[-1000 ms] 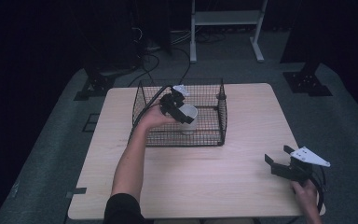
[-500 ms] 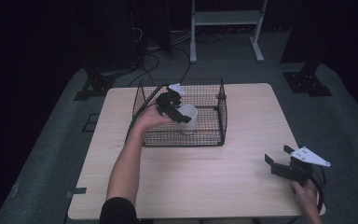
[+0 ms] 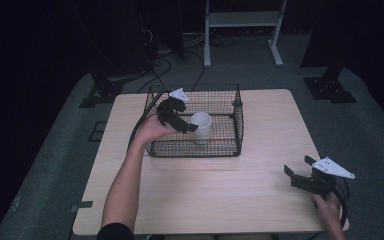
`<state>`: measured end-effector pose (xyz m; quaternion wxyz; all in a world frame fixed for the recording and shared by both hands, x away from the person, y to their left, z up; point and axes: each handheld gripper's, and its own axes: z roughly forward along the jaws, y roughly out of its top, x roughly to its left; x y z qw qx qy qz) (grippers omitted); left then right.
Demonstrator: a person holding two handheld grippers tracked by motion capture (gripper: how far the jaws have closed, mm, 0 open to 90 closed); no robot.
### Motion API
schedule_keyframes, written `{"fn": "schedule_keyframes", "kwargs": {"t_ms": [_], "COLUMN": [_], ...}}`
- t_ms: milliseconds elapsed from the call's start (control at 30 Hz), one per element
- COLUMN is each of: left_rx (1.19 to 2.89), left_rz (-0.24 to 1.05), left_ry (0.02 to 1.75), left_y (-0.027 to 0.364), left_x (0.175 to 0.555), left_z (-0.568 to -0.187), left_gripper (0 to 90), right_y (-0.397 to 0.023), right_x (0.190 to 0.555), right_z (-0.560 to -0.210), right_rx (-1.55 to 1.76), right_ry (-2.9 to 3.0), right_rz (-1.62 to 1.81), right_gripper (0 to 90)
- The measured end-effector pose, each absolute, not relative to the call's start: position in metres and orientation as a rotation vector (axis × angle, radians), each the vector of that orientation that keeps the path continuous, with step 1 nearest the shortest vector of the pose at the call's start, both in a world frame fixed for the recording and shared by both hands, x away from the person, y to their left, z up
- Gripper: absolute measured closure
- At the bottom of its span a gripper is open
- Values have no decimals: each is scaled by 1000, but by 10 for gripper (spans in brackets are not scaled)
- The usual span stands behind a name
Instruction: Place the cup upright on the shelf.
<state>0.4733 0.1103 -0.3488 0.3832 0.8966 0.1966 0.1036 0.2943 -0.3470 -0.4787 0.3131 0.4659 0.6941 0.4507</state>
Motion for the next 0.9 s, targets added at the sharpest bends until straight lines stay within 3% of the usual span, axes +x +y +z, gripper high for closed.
{"fn": "schedule_keyframes", "kwargs": {"t_ms": [900], "left_rx": [2213], "left_rz": [319], "left_ry": [500], "left_y": [136], "left_x": [429], "left_z": [-344], "left_gripper": [39], "right_y": [-347], "right_x": [295], "right_z": [-479], "right_rx": [1230], "right_ry": [1829], "right_rz": [1186], "right_gripper": [130]}}
